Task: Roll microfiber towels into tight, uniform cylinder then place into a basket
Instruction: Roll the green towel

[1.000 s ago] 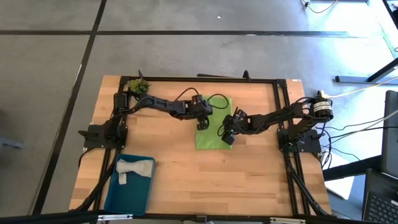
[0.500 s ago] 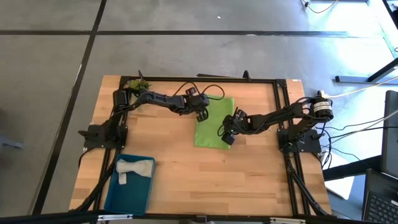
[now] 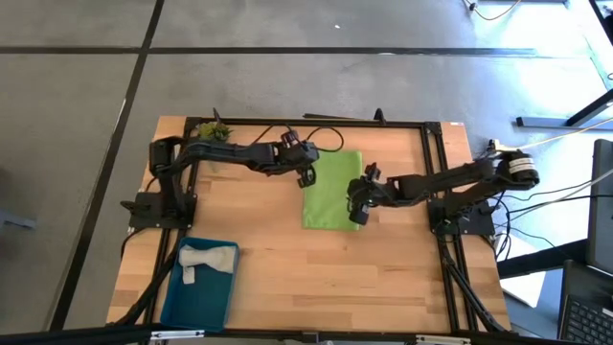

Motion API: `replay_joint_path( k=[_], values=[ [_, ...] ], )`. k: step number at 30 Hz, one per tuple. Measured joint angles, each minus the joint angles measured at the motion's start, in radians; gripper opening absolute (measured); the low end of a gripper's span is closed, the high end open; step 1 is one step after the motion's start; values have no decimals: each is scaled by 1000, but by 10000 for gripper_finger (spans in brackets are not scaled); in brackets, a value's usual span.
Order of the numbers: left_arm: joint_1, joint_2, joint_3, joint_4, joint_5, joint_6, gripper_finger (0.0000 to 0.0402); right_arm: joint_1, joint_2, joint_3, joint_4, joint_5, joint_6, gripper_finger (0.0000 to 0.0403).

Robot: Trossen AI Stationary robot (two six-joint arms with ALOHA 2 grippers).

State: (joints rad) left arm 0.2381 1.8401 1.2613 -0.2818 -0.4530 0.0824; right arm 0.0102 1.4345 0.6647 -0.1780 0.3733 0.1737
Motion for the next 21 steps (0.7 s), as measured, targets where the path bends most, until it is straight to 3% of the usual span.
replay_joint_path(
  k=[6, 10, 21],
  values=[
    [-75, -61, 0, -135, 1, -21, 88, 126, -57, -2, -90, -2, -213, 195],
    [-132, -109, 0, -204, 1, -76, 88, 220, -35, -4, -123, -75, -308, 195],
    [-247, -152, -1, -217, -2, -83, 88, 301, 62, -4, -123, -80, -367, 195]
  ],
)
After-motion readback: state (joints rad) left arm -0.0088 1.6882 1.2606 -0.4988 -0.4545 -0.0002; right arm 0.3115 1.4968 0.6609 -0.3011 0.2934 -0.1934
